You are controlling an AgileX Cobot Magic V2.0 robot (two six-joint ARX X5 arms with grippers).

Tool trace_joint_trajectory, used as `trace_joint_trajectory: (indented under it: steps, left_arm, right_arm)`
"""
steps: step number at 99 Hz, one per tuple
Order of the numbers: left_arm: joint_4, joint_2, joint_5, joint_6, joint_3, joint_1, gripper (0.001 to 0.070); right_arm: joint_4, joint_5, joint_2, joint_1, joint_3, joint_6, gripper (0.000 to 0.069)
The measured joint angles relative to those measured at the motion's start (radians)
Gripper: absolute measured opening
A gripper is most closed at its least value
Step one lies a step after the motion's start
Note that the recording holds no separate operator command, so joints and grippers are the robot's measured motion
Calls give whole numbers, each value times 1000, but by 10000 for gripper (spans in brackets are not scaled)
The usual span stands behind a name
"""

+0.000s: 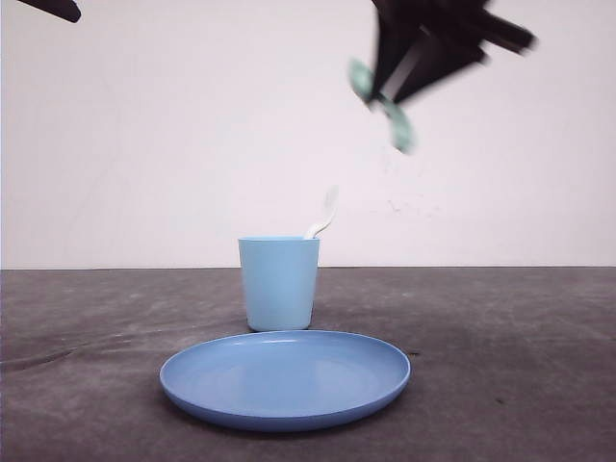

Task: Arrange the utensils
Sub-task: 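Carry the spoon with the right gripper and drop it into the cup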

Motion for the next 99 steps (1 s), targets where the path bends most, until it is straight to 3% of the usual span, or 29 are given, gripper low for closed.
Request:
trace_joint_trajectory:
  steps: [30, 76, 99]
  left_arm:
    - [-1, 0, 0, -4, 0, 0, 276]
    - [-20, 0, 0, -4, 0, 0, 276]
    - [-30, 0, 0, -4, 0, 0, 276]
  right_arm:
    - [348, 45, 148, 85, 0, -102, 79]
    - [481, 102, 394, 79, 0, -146, 83]
    - [477, 102, 401, 79, 0, -149, 317]
